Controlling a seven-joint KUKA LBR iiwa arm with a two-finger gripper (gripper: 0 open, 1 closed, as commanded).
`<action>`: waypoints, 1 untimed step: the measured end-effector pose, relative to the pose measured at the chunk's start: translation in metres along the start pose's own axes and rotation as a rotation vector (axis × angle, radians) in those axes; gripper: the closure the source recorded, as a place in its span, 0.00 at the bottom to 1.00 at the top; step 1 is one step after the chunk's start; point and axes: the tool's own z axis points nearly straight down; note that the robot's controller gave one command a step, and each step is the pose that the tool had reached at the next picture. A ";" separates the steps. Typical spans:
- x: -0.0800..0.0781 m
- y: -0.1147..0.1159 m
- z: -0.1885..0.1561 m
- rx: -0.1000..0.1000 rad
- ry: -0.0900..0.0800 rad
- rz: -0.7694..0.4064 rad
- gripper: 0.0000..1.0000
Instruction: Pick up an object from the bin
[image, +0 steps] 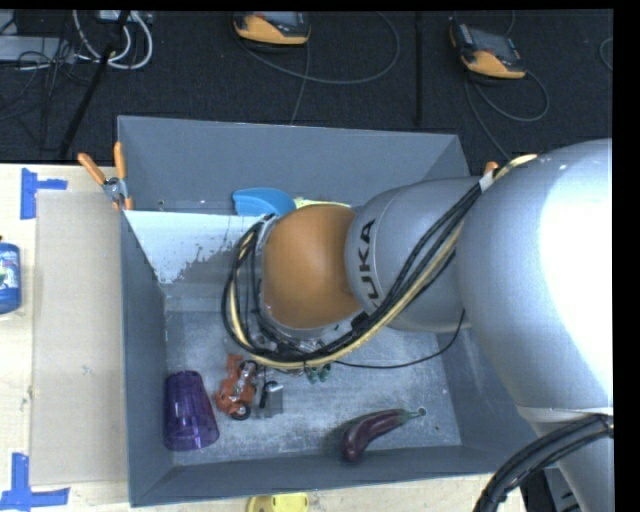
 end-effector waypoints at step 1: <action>0.010 0.020 -0.007 -0.003 -0.001 -0.194 1.00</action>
Offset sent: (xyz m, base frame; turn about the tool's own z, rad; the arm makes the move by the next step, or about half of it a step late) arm 0.0000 0.0000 0.0000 0.0000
